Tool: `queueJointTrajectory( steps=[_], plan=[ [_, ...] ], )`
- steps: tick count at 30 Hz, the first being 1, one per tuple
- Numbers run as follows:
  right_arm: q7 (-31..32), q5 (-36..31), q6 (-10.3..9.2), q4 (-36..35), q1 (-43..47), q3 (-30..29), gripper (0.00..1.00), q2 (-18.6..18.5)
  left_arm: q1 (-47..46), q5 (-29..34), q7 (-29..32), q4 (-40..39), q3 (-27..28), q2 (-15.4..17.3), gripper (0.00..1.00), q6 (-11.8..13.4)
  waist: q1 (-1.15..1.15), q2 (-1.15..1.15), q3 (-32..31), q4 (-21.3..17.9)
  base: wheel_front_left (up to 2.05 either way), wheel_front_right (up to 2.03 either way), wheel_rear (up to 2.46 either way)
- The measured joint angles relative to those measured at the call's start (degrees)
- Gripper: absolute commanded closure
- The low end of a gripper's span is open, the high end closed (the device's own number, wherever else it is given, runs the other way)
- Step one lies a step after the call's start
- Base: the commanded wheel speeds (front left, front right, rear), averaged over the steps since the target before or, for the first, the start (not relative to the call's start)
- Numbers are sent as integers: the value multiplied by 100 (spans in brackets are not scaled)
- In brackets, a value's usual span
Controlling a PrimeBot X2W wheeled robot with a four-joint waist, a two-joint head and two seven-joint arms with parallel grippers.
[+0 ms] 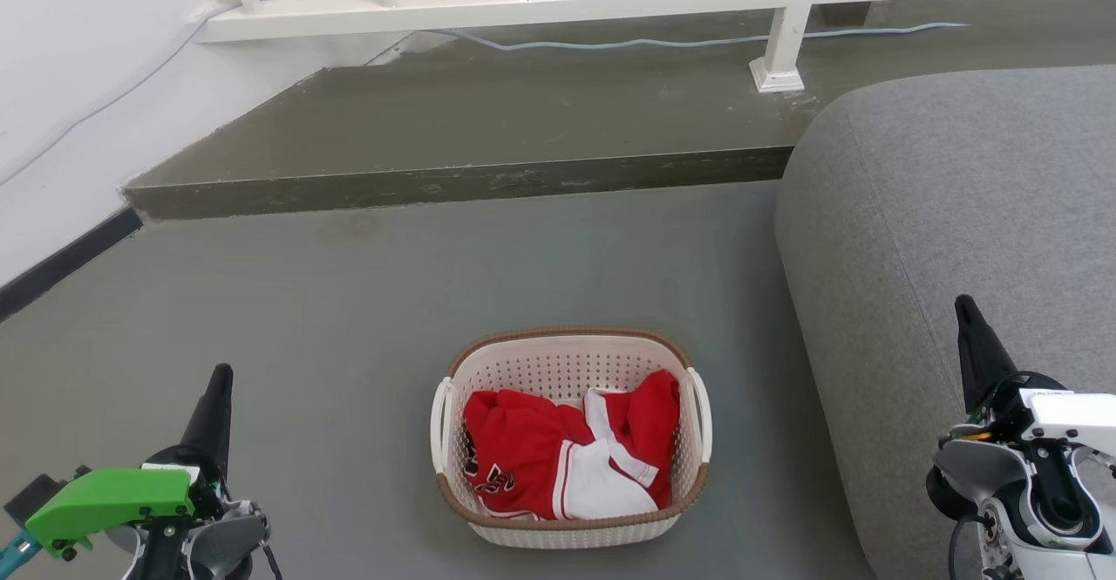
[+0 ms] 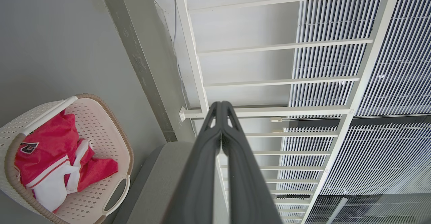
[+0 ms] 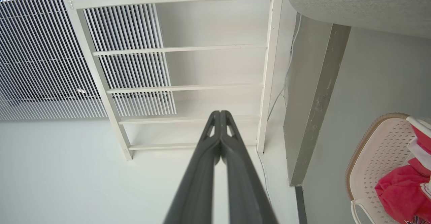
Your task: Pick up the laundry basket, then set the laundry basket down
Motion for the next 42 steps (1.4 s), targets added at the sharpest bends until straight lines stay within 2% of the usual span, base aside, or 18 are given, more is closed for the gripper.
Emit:
queueJointTrajectory(
  steps=[42],
  plan=[
    [0,-1,0,-14,0,-7,100,18,0,-1,-1,-10,-2,0,100,0,0,0,0,0,0,0,0]
  ],
)
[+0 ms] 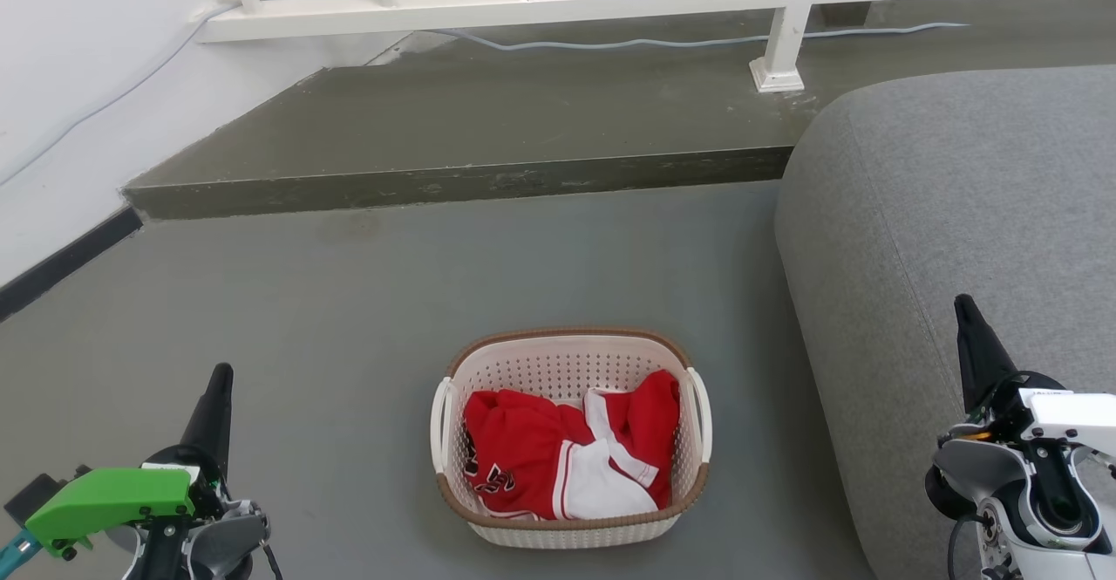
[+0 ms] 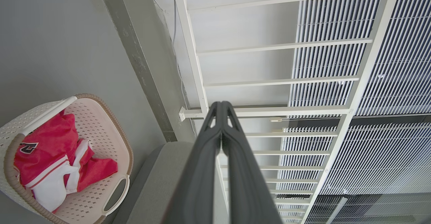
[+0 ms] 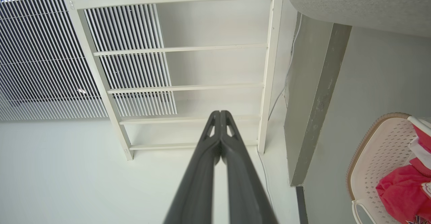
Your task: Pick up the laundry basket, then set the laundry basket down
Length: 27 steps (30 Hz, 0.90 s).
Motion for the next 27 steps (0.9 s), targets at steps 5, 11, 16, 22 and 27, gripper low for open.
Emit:
queueJointTrajectory(
  steps=[5,11,16,22,27],
  plan=[
    [0,0,0,0,0,-1,100,0,0,0,0,0,-1,0,100,0,0,0,0,0,0,0,0],
    [1,0,0,0,0,-2,100,0,0,0,0,-1,-1,-1,100,0,0,0,0,0,0,0,0],
    [1,0,0,-1,0,-3,100,1,0,0,0,-1,-1,-1,100,0,0,0,0,0,0,0,0],
    [1,0,0,-1,0,-4,100,1,0,0,0,-1,-1,-1,100,0,0,0,0,0,0,0,0],
    [1,0,0,-1,0,-4,100,2,0,0,0,-2,-1,-1,100,0,0,0,0,0,0,0,0]
  ],
)
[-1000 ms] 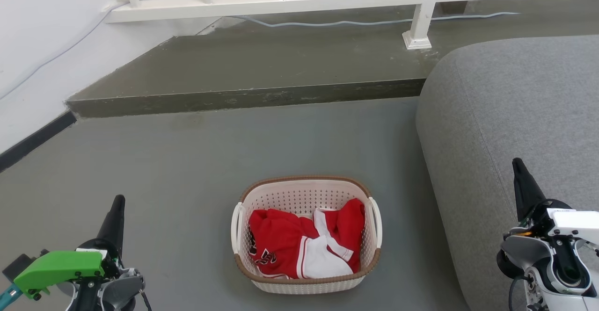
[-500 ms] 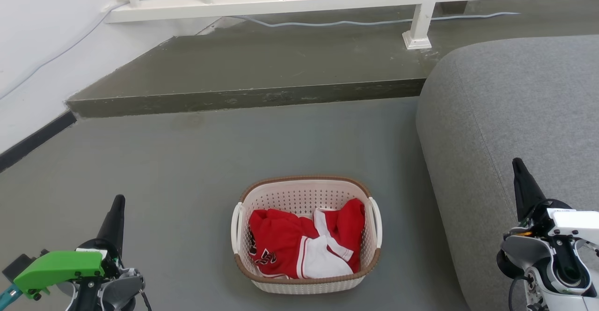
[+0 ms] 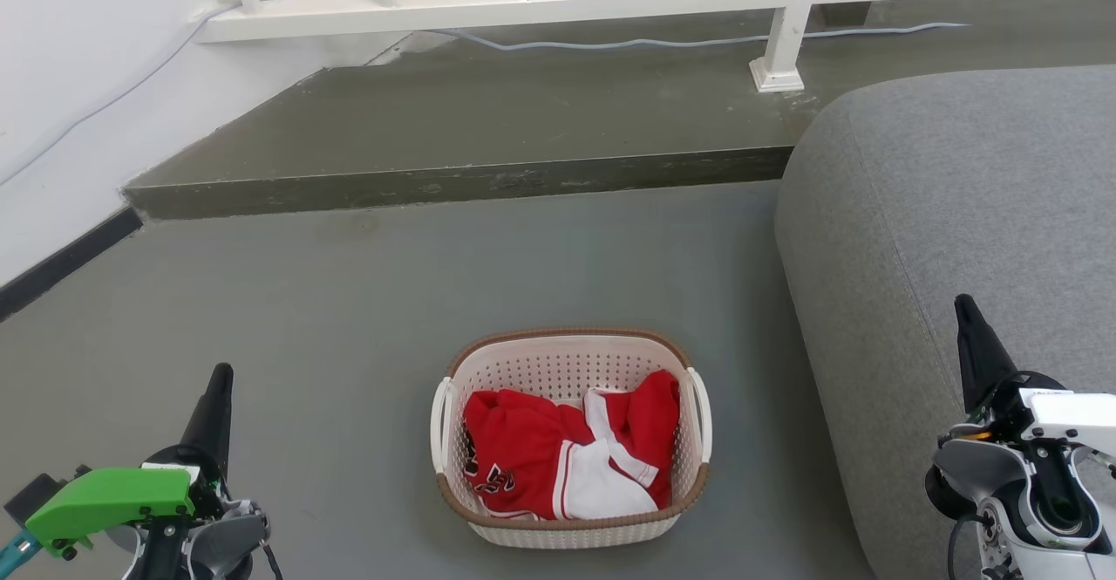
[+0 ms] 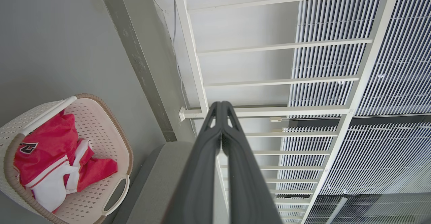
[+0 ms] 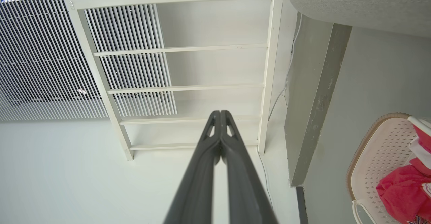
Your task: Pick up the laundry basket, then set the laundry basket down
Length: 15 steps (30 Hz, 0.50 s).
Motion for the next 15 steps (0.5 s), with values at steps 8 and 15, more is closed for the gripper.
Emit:
queueJointTrajectory(
  steps=[8,15],
  plan=[
    [40,0,0,-1,0,-3,100,1,0,-1,0,0,0,0,100,0,0,0,0,0,0,0,0],
    [40,0,0,-2,0,-3,100,1,0,-1,0,-1,0,0,100,0,0,0,0,0,0,0,0]
  ],
)
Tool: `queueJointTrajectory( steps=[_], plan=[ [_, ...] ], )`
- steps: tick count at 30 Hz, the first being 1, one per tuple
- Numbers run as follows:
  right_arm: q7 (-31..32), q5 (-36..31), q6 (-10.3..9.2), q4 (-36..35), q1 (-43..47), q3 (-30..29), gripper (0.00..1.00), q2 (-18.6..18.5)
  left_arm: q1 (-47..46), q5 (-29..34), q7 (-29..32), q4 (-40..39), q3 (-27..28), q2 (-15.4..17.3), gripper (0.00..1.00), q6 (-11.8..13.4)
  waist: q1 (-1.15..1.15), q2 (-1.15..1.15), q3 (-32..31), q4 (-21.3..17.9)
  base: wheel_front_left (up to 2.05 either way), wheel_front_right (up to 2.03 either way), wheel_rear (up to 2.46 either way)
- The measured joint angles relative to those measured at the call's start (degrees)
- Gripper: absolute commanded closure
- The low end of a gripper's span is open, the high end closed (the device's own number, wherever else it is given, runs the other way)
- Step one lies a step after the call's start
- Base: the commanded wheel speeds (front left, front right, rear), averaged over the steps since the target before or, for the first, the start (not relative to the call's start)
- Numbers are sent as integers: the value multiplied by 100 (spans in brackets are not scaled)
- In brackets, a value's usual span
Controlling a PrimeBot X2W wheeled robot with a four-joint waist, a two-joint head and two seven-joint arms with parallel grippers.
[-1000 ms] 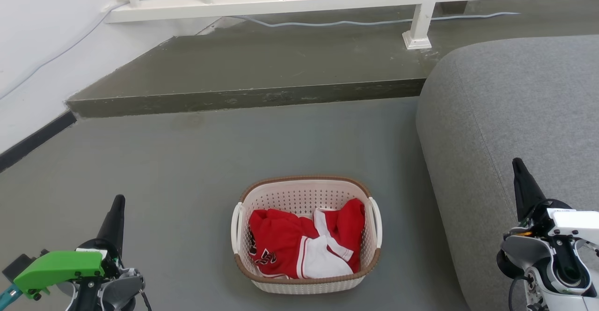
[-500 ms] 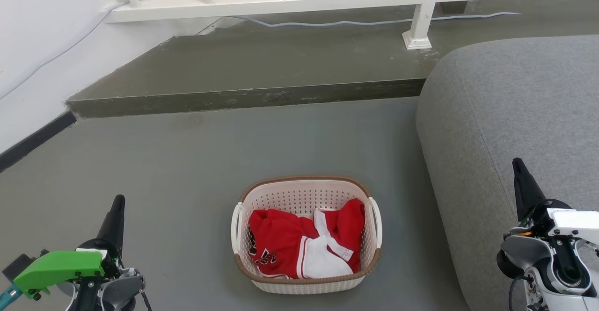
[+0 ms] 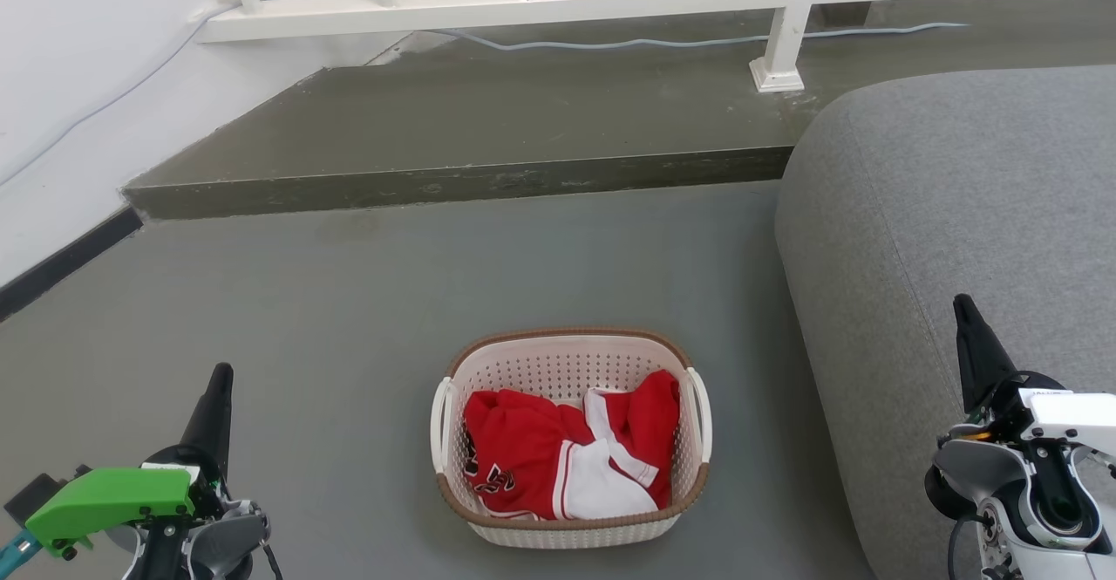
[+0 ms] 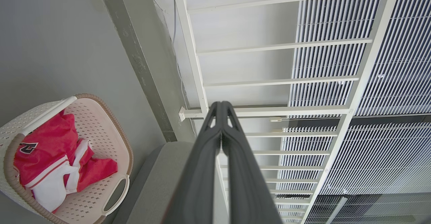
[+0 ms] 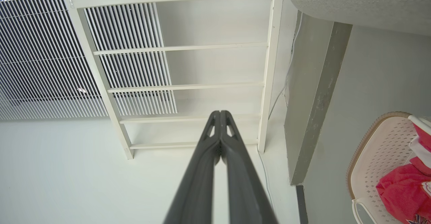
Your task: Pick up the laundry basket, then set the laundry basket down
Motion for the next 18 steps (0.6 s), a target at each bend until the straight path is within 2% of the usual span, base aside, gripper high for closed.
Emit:
queueJointTrajectory(
  steps=[18],
  plan=[
    [0,0,0,0,0,-2,100,1,0,0,0,0,0,0,100,0,0,0,0,0,0,0,0]
  ],
)
